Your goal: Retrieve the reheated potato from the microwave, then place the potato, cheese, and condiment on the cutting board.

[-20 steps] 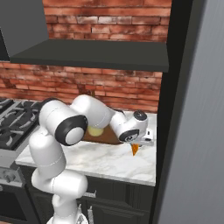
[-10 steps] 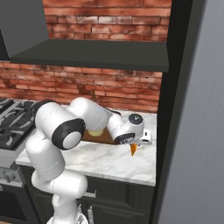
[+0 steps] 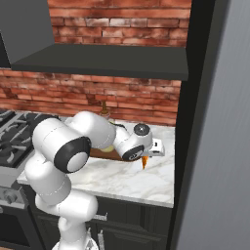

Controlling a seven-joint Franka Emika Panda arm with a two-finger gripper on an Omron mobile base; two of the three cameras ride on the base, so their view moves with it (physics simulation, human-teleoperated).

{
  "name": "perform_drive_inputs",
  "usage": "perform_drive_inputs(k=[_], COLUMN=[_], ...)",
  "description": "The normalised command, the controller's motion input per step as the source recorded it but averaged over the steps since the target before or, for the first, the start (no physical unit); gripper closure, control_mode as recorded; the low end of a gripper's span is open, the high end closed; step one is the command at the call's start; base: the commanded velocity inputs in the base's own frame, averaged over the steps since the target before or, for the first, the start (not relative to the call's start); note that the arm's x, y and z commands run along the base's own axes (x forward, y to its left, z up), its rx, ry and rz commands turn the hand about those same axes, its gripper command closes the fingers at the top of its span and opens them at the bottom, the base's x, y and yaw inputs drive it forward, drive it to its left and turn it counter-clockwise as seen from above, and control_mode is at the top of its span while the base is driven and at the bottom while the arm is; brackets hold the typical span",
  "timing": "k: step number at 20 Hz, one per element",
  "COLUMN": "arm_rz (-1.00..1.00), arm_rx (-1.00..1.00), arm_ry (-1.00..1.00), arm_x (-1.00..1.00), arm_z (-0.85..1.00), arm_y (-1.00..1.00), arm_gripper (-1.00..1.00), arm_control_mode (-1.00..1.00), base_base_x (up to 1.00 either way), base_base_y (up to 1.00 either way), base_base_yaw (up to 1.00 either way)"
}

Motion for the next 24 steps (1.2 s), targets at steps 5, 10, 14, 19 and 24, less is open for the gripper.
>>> perform_drive_inputs(k=[5, 10, 14, 19, 24], arm_rz=[-0.02, -0.01, -0.02, -0.03, -0.05], arm_rx=[-0.04, 0.00, 0.00, 0.00, 0.01], arm_ry=[0.00, 0.06, 0.12, 0.13, 0.20], arm_x=[0.20, 0.19, 0.25, 0.22, 0.12], arm_z=[0.26, 0.31, 0.21, 0.07, 0.00], arm_y=[0.20, 0.11, 0.12, 0.21, 0.18], arm_gripper=[1.00, 1.00, 1.00, 1.00, 1.00], arm_control_mode=[-1.00, -1.00, -1.00, -1.00, -1.00], base_base_x=[0.00, 0.00, 0.00, 0.00, 0.00], base_base_y=[0.00, 0.00, 0.00, 0.00, 0.00], base_base_yaw=[0.00, 0.00, 0.00, 0.00, 0.00])
